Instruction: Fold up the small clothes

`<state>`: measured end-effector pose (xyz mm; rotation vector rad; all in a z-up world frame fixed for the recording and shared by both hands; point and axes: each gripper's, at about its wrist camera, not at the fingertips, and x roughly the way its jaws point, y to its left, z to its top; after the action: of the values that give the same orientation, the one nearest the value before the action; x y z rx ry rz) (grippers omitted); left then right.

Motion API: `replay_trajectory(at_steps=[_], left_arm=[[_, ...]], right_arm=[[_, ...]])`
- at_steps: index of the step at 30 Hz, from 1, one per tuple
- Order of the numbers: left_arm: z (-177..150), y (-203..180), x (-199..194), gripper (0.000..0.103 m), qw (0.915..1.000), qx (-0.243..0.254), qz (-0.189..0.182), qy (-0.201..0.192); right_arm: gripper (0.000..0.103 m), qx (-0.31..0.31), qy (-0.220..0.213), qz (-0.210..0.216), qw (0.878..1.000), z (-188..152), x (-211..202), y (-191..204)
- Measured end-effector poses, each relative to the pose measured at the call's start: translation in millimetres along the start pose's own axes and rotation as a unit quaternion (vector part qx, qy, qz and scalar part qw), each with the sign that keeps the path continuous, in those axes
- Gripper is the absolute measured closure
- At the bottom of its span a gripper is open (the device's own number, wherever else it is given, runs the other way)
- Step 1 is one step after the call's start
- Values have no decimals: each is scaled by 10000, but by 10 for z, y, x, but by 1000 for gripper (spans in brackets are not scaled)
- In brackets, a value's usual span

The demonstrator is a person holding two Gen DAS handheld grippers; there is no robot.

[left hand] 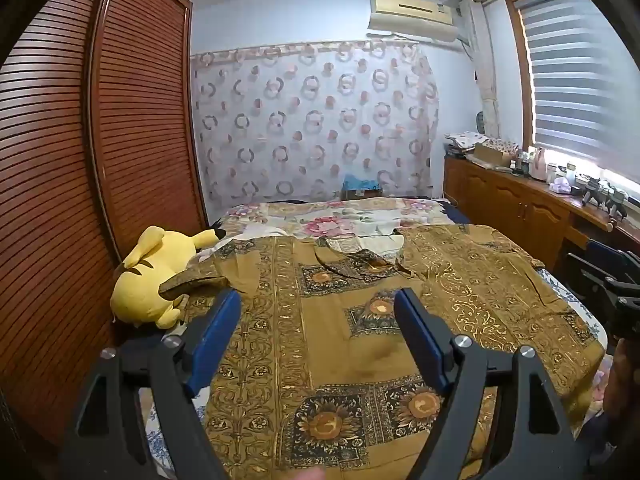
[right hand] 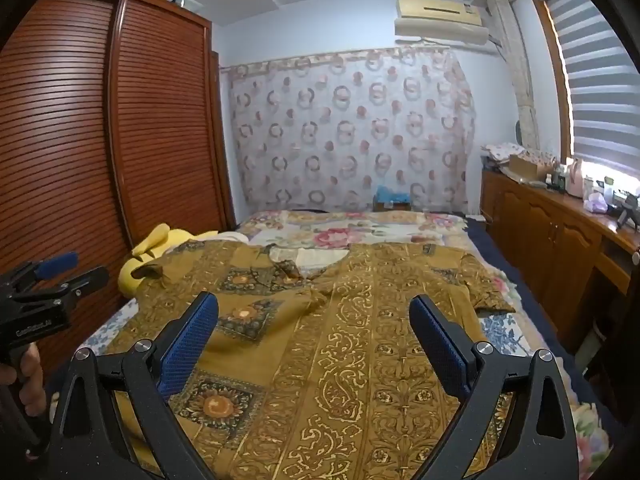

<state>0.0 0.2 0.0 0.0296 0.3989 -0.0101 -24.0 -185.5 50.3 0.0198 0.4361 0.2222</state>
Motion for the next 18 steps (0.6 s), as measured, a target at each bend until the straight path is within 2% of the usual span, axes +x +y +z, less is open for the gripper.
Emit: replay_trajectory(at_steps=[18], left_arm=[[26, -19, -35, 23, 10000, -6, 1, -34]], right_arm=[[5, -11, -30, 5, 10000, 2, -3, -8]])
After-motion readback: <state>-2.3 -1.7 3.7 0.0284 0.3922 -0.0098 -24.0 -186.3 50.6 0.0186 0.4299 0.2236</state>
